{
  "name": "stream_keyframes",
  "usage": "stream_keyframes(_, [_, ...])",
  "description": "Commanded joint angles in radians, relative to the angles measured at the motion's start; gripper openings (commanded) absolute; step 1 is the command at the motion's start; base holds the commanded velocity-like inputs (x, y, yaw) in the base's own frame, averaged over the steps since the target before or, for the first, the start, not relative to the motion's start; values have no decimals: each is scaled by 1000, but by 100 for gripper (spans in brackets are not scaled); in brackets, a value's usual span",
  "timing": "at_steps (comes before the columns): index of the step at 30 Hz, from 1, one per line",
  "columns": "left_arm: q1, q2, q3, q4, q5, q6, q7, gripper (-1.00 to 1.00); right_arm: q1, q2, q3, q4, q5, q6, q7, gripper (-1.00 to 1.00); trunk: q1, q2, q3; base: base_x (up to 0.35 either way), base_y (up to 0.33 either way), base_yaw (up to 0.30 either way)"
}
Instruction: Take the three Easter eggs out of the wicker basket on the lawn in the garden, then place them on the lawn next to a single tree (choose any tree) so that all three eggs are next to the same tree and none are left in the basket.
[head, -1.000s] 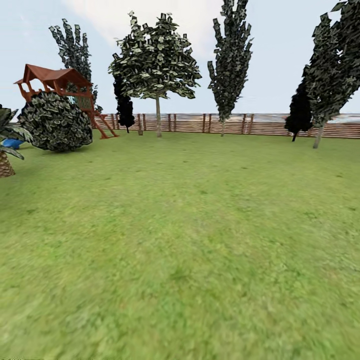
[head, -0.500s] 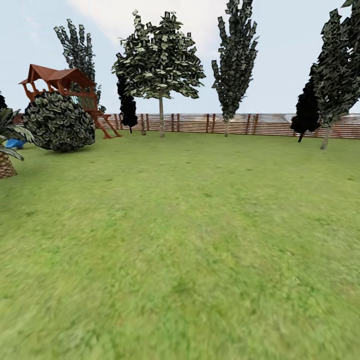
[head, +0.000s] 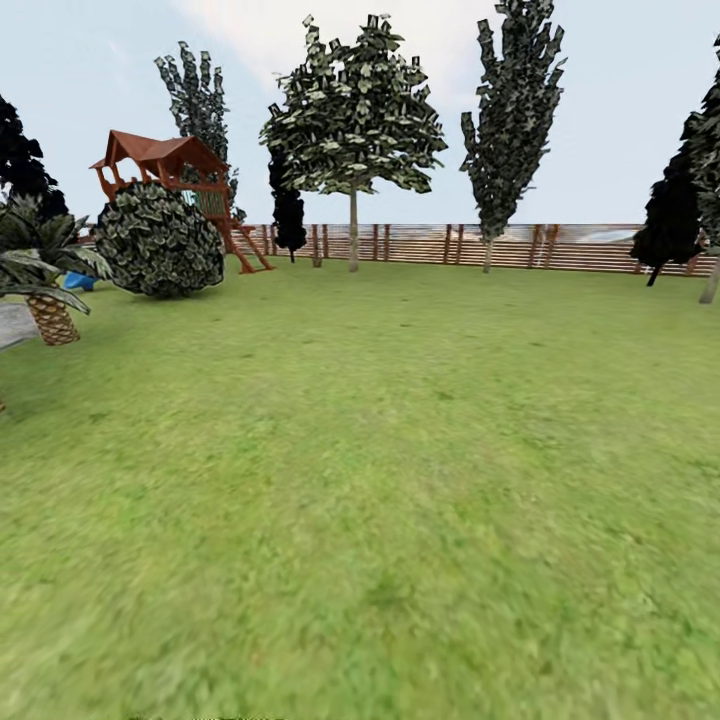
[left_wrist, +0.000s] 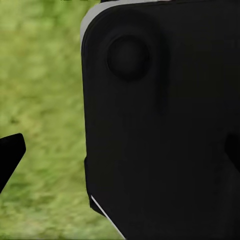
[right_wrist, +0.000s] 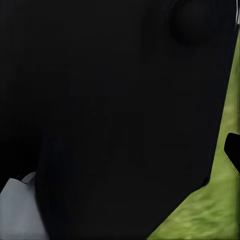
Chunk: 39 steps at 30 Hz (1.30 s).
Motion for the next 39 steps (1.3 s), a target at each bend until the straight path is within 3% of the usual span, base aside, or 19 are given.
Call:
stream_keyframes(1, [-1,0,0,1,0,-14,0,100,0,0,0,1,0,-3,-1,100,0,0,-1,36,0,243])
stream_keyframes(10, [-1,0,0,1,-1,-61,0,100,0,0,0,0,0,-3,0,100,0,0,-7,12,0,230])
stream_keyframes(39, [-1,1,1,3,0,-66,0,100,0,-3,-2,-2,1,-3,0,100,-111,203,81,0,0,17])
